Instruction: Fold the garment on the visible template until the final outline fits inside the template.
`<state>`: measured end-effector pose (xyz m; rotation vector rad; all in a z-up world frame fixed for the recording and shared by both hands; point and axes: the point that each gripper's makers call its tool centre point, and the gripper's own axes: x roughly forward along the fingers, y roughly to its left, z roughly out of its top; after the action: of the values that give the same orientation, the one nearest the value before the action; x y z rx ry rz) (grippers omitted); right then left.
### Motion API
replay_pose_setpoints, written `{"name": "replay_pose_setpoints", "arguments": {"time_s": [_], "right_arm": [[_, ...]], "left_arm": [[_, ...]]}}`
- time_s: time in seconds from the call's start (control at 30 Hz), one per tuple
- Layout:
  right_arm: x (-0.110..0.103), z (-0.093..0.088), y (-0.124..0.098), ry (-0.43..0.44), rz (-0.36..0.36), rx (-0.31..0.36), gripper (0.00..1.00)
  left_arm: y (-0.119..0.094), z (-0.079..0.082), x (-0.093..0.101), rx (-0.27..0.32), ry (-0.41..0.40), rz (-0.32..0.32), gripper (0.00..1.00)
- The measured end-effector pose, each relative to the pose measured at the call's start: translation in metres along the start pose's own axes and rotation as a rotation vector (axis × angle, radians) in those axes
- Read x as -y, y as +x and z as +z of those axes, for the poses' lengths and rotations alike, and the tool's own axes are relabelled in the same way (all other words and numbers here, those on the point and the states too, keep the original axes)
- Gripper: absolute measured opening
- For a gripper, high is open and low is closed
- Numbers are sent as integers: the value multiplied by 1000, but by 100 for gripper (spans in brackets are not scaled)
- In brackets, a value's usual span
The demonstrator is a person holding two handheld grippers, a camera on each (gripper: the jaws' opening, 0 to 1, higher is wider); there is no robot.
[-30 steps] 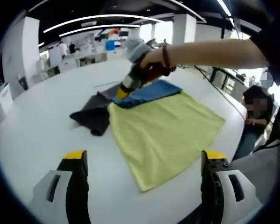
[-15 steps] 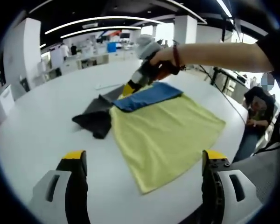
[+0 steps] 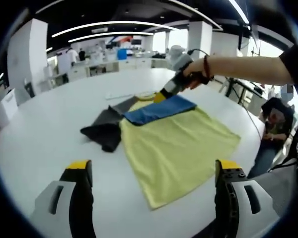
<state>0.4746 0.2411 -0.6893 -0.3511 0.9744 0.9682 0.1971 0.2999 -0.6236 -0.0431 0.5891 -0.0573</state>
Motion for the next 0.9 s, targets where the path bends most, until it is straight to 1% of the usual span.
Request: {"name": "replay_pose_setpoints", "arguments": {"time_s": [0.13, 0.3, 0.5, 0.6, 0.8, 0.9], "right_arm": [[14, -8, -7, 26, -18, -4, 63], [33, -18, -18, 65, -48, -5, 64], [59, -33, -31, 67, -94, -18, 63], [74, -40, -38, 82, -116, -20, 61], [94, -51, -48, 116, -143, -29, 59], [100, -59, -52, 122, -151, -37, 58]], "left_arm": [[-2, 1, -1, 3, -4, 6, 100], [-2, 2, -1, -1, 0, 11, 100], [-2, 2, -1, 0, 2, 15, 100], [-2, 1, 2, -6, 7, 2, 100], [-2, 1, 4, -6, 9, 0, 100], [-3, 1, 2, -7, 15, 3, 100]]}}
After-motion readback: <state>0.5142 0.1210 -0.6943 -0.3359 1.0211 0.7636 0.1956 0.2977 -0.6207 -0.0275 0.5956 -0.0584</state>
